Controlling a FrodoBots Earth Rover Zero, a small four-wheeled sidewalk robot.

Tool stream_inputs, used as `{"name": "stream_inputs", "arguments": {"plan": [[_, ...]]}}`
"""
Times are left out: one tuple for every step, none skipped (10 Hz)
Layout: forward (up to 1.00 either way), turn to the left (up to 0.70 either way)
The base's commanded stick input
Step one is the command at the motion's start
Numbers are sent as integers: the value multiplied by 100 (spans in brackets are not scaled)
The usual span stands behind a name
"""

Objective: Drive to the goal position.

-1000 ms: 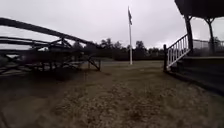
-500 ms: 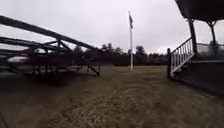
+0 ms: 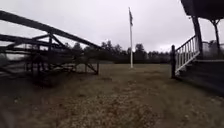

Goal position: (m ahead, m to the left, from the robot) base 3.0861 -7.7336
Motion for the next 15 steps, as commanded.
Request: {"name": "stream_inputs", "arguments": {"plan": [[70,0],[70,0],[70,-21],[70,-35],[70,-35],[70,-35],[70,-35],[70,-35],[70,-35],[70,-35],[70,-35],[70,-35],[70,-35],[70,-35],[70,-35]]}}
